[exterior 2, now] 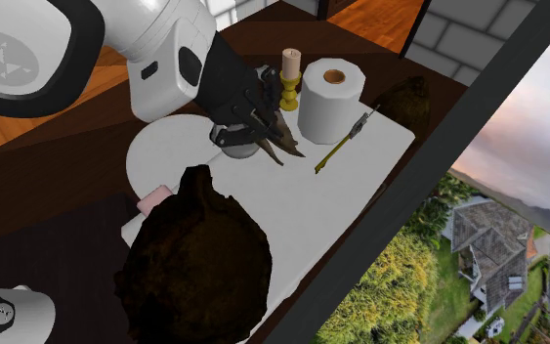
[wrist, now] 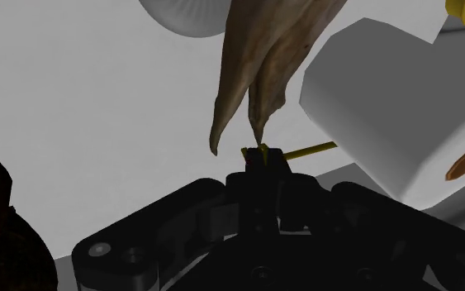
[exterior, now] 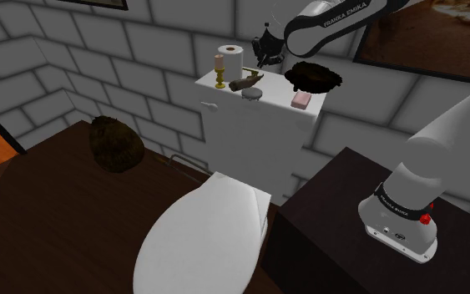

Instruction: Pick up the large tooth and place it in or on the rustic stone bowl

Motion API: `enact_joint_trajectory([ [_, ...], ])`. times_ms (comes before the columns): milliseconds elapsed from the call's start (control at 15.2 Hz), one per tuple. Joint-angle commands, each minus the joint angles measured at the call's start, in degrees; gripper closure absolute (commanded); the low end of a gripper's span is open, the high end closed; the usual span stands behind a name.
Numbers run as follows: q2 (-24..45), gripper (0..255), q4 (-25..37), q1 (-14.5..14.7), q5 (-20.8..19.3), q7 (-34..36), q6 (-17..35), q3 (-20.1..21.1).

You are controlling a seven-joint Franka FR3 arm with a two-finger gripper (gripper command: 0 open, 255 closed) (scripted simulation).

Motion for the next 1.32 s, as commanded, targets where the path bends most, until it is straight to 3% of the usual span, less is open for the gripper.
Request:
enact_joint_trajectory([
  [0,0.00,255,0.00,0.00,0.00,0.00,0.00,0.00],
  [264,0.00,255,0.00,0.00,0.00,0.00,0.00,0.00],
  [330,0.00,0,0.00,0.00,0.00,0.00,0.00,0.00],
  [990,1.84,0,4.01,7.08,9.24,2.72,-8.31,5.22],
  [1254,3.97,0,4.06,6.77,7.80,3.91,-6.58,5.65],
])
